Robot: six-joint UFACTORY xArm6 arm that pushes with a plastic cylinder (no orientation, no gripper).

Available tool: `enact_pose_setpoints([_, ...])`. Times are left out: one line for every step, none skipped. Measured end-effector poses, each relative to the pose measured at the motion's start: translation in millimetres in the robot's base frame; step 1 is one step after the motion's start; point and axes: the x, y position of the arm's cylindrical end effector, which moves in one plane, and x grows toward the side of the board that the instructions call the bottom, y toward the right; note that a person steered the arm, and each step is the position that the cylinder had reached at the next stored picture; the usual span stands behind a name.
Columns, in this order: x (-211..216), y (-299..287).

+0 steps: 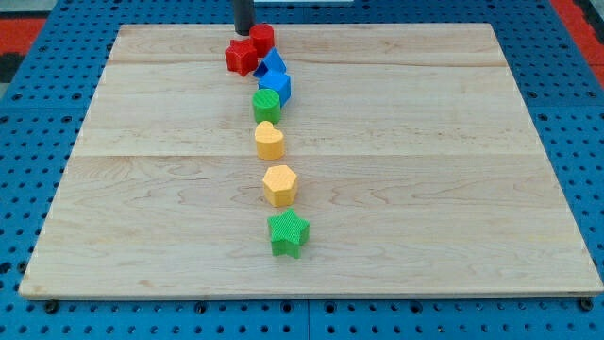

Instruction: Push the red star into the triangle

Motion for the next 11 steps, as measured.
enact_pose_setpoints([2.1, -38.9])
enact_pose_setpoints([30.5, -51.1])
enact_pose_setpoints([53.1, -41.9])
enact_pose_setpoints([62.8, -20.7])
enact_pose_setpoints([62.9, -3.5])
enact_pose_setpoints([62.9, -2.7])
enact_pose_setpoints([64.7, 1.7])
enact_pose_setpoints([69.0, 24.1])
enact_pose_setpoints([70.2, 31.9])
enact_pose_setpoints([70.2, 6.1])
enact_pose_setpoints([66.2, -5.7])
